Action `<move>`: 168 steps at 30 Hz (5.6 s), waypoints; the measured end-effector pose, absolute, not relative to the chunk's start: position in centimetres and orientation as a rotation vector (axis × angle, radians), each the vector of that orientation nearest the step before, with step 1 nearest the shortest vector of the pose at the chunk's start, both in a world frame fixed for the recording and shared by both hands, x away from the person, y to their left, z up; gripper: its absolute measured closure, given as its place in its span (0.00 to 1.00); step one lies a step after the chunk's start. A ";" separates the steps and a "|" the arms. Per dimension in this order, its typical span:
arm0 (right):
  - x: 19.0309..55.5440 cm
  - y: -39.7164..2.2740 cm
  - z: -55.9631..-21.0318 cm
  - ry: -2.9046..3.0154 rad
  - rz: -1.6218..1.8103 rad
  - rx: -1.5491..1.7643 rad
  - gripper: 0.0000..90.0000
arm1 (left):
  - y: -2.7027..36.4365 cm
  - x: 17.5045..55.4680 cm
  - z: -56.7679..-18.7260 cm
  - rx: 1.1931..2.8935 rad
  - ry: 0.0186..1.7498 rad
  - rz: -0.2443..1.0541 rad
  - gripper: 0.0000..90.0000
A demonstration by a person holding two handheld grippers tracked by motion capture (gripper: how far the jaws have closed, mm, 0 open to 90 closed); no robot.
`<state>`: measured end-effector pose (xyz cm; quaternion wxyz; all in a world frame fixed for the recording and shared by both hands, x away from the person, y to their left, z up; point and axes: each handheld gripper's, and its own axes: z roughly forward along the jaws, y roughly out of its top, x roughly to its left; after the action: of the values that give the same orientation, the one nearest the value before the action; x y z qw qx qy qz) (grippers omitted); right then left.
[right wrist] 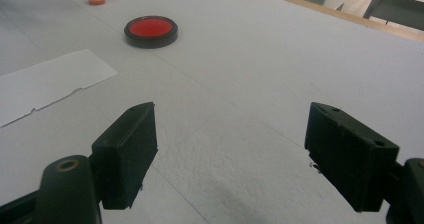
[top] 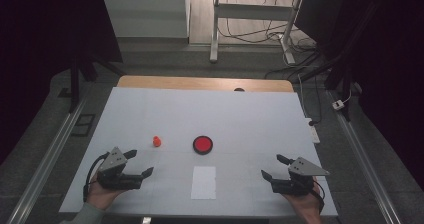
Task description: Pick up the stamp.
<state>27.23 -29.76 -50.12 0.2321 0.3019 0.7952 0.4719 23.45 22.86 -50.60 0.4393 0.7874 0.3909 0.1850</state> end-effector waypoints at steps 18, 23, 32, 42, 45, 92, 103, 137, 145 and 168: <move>27.1 -29.6 -50.1 2.191 1.300 0.820 0.23 | 22.8 23.4 -50.2 1.955 0.975 0.458 0.17; 27.2 -29.5 -49.9 2.188 1.306 0.818 0.23 | 22.5 24.2 -49.6 1.964 0.978 0.464 0.19; 27.2 -29.1 -49.9 2.198 1.304 0.808 0.23 | 22.8 26.1 -48.9 1.981 1.009 0.447 0.19; 27.3 -29.0 -50.1 2.208 1.295 0.806 0.23 | 23.3 28.7 -48.9 1.988 1.068 0.437 0.20; 27.3 -29.0 -50.2 2.208 1.294 0.810 0.23 | 23.2 29.3 -49.2 2.005 1.076 0.433 0.21; 27.1 -29.5 -50.5 2.205 1.279 0.825 0.24 | 20.9 35.6 -53.0 2.162 1.142 0.356 0.70; 27.0 -29.5 -50.4 2.201 1.271 0.826 0.24 | 21.0 35.6 -53.0 2.164 1.134 0.352 0.71; 27.5 -29.1 -50.1 2.193 1.296 0.827 0.24 | 20.5 33.4 -50.0 2.009 1.006 0.302 0.72; 27.6 -28.8 -50.2 2.204 1.290 0.825 0.24 | 19.5 32.5 -48.7 1.964 0.938 0.263 0.71; 27.0 -28.8 -50.2 2.203 1.295 0.823 0.24 | 14.9 30.8 -46.1 1.940 0.745 0.184 0.71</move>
<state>26.99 -28.85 -50.15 0.2262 0.2984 0.7993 0.4699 30.76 14.89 -46.14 0.5034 0.8035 0.3087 0.0761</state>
